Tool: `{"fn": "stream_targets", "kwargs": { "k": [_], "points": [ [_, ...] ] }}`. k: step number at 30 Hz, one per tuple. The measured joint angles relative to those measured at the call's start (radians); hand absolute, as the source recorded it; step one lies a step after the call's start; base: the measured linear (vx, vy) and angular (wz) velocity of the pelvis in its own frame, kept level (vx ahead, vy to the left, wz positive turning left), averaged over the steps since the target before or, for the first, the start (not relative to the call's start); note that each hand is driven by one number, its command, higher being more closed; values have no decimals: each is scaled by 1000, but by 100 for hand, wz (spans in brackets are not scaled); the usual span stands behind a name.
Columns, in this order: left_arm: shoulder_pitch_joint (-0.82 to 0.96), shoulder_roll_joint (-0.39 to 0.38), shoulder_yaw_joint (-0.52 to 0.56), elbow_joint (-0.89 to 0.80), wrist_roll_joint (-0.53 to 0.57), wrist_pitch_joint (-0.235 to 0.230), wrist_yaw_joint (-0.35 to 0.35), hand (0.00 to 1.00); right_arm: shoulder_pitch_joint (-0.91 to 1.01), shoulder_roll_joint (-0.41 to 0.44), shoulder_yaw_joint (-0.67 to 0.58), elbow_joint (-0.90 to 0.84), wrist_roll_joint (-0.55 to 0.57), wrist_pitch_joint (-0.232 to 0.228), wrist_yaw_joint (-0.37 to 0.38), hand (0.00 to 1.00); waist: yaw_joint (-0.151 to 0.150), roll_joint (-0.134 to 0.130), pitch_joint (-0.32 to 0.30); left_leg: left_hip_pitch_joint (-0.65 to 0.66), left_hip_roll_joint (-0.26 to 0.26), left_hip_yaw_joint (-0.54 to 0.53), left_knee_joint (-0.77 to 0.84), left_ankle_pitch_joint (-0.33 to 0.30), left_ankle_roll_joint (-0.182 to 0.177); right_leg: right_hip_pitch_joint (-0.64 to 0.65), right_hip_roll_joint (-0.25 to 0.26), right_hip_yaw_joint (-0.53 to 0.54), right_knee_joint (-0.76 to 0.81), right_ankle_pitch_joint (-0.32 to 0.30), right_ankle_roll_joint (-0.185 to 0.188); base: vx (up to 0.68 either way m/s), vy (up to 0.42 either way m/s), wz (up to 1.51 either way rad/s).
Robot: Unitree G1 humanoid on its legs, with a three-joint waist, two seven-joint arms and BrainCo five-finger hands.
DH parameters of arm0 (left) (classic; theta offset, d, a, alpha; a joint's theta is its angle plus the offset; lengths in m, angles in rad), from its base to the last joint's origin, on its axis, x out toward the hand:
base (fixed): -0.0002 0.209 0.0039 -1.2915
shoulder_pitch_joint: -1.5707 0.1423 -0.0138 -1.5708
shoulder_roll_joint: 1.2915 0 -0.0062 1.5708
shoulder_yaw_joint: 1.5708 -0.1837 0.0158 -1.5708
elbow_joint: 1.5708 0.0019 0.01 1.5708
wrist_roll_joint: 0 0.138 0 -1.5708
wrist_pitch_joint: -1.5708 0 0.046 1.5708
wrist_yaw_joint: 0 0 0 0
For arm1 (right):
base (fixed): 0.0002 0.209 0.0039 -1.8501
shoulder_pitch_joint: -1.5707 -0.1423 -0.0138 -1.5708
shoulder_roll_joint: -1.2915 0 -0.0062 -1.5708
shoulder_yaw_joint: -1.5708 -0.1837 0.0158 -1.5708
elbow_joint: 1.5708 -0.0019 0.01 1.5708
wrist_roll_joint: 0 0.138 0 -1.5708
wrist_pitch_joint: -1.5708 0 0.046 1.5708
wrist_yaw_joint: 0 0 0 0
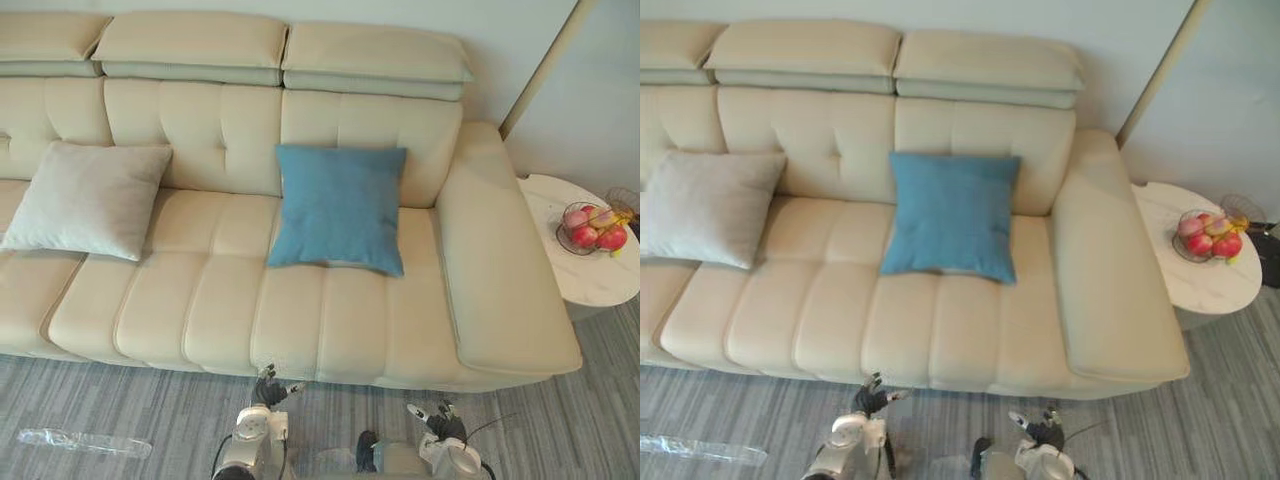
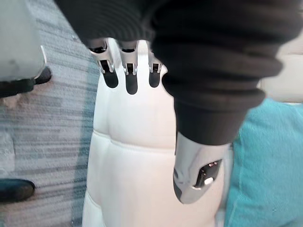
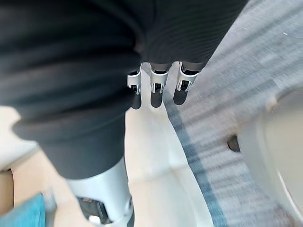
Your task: Pick up cushions and gather them together orderly.
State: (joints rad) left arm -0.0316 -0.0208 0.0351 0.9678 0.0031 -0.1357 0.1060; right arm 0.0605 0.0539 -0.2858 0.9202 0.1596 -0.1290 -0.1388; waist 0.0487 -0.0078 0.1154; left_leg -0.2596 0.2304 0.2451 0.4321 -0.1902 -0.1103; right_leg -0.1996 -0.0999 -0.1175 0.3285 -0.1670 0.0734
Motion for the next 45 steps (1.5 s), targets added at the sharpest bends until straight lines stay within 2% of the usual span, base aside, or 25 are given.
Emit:
{"fn": "stream_targets", "kwargs": {
  "k": [1, 2, 3, 5, 9, 14, 15, 21, 24, 27, 29, 32, 35, 36, 37, 39, 40, 41, 42, 43, 44, 45],
  "points": [
    [7, 6, -1, 5, 0, 2, 2, 0, 1, 4, 0, 8, 0, 2, 4, 0, -2, -1, -4, 11, -14, 6, -19, 6, 7, 9, -9, 3, -17, 7, 6, -31, 212, -6],
    [27, 21, -9, 11, -1, 12, 4, 0, 3, 5, -7, 26, 0, 3, 8, 0, -7, -14, -18, 43, -51, 19, -75, 20, 13, 38, -31, 17, -72, 36, 20, -3, 227, 7],
    [36, 33, -19, 24, -4, 15, 5, 0, 2, -3, -8, 50, 1, 3, 9, 0, -13, -14, -31, 54, -75, 19, -106, 24, 21, 58, -46, 18, -114, 60, 27, 4, 214, 12],
    [44, 48, -27, 45, -4, 15, 5, 0, 0, -10, -22, 82, 0, 3, 11, 0, -14, -26, -59, 58, -112, 6, -142, 27, 25, 69, -62, 23, -171, 85, 30, 20, 143, 5],
    [43, 69, -34, 72, -3, 16, 4, 0, -2, -17, -54, 101, -1, 4, 12, 0, -24, -27, -60, 106, -156, -12, -217, 62, 40, 120, -75, 25, -237, 107, 36, 66, 69, 4],
    [42, 86, -31, 101, 15, 16, 4, 0, -9, -22, -77, 127, -2, 14, 13, 0, -37, -31, -62, 154, -167, -26, -260, 82, 51, 165, -71, 13, -271, 110, 40, 137, -16, 5],
    [54, 97, 16, 128, 34, 17, 3, 0, -21, -72, -83, 169, -5, 23, 19, 0, -50, -28, -32, 283, -174, -60, -410, 120, 36, 233, -56, 13, -297, 88, 21, 0, 0, 0],
    [53, 97, 9, 128, 34, 17, 3, 0, -18, -72, -84, 169, -6, 23, 19, 0, -53, -26, -33, 282, -174, -62, -411, 120, 36, 232, -57, 10, -293, 87, 20, 0, 0, 0],
    [53, 103, -30, 128, 35, 17, 0, 0, -7, -72, -84, 162, -41, 25, 20, 0, -60, -16, -40, 284, -173, -47, -421, 127, 36, 218, -60, 8, -259, 73, 19, 2, -1, -1],
    [53, 104, -58, 128, 36, 19, -2, 0, 20, -73, -88, 153, -51, 33, 21, 0, -79, -4, -41, 304, -175, -36, -437, 137, 33, 217, -67, 2, -229, 49, 29, -4, -6, 2],
    [50, 100, -73, 128, 37, 21, -3, 0, 22, -86, -90, 137, -77, 40, 21, 0, -104, 5, -33, 315, -172, -33, -432, 137, 32, 207, -68, 11, -192, 29, 31, -29, -5, -6],
    [43, 84, -71, 127, 45, 20, -4, 0, 27, -97, -83, 116, -103, 42, 21, 0, -103, 8, -29, 307, -168, -5, -408, 135, 29, 140, -59, 88, -124, 11, 32, -73, -13, -58],
    [45, 73, -70, 128, 46, 21, -18, 0, 31, -101, -82, 118, -122, 48, 19, 0, -112, 11, -23, 333, -148, 69, -421, 124, 15, 76, -19, 208, -98, 20, 30, -93, -20, -109],
    [42, 74, -59, 128, 53, 21, -23, 0, 31, -96, -71, 117, -122, 50, 19, 0, -115, 2, -19, 343, -144, 103, -428, 123, 14, 58, -2, 249, -101, 35, 29, -100, 17, -131],
    [37, 75, -53, 127, 55, 21, -23, 0, 27, -97, -61, 116, -125, 50, 18, 0, -117, 4, -17, 350, -140, 131, -430, 116, 5, 45, 12, 291, -110, 52, 30, -83, 34, -150],
    [13, 86, -50, 127, 63, 22, -23, 0, 11, -96, -31, 109, -155, 50, 17, 0, -122, -10, -3, 362, -134, 223, -426, 100, 3, 12, 45, 395, -151, 110, 36, -93, 48, -166],
    [-2, 91, -51, 124, 70, 22, -22, 0, 2, -97, -12, 108, -161, 51, 15, 0, -127, -27, 10, 366, -131, 276, -418, 89, 0, 1, 55, 426, -182, 141, 33, -115, 48, -163],
    [-16, 110, -51, 119, 75, 22, -22, 0, -5, -95, 6, 101, -161, 52, 15, 0, -132, -38, 21, 362, -114, 336, -399, 75, 1, -8, 48, 391, -220, 161, -15, -123, 36, -146],
    [-23, 118, -52, 119, 75, 23, -22, 0, -9, -95, 21, 93, -161, 51, 15, 0, -132, -31, 29, 353, -99, 391, -383, 70, 5, -13, 30, 305, -226, 163, -52, -125, 21, -167],
    [-31, 134, -52, 112, 75, 27, -22, 0, -24, -99, 38, 83, -161, 51, 16, 0, -139, -31, 30, 357, -63, 461, -359, 65, 3, -66, -7, 90, -156, 146, -81, -23, -19, -160],
    [-34, 150, -49, 101, 75, 31, -22, 0, -19, -100, 45, 78, -161, 49, 17, 0, -146, -35, 32, 368, -45, 502, -342, 65, 3, -81, -26, -46, -79, 130, -94, 18, -44, -153],
    [-34, 161, -46, 100, 75, 33, -22, 0, -12, -99, 48, 79, -162, 49, 18, 0, -149, -41, 31, 378, -38, 523, -328, 64, 2, -74, -33, -103, -43, 144, -110, 117, -132, -140]
  ]
}}
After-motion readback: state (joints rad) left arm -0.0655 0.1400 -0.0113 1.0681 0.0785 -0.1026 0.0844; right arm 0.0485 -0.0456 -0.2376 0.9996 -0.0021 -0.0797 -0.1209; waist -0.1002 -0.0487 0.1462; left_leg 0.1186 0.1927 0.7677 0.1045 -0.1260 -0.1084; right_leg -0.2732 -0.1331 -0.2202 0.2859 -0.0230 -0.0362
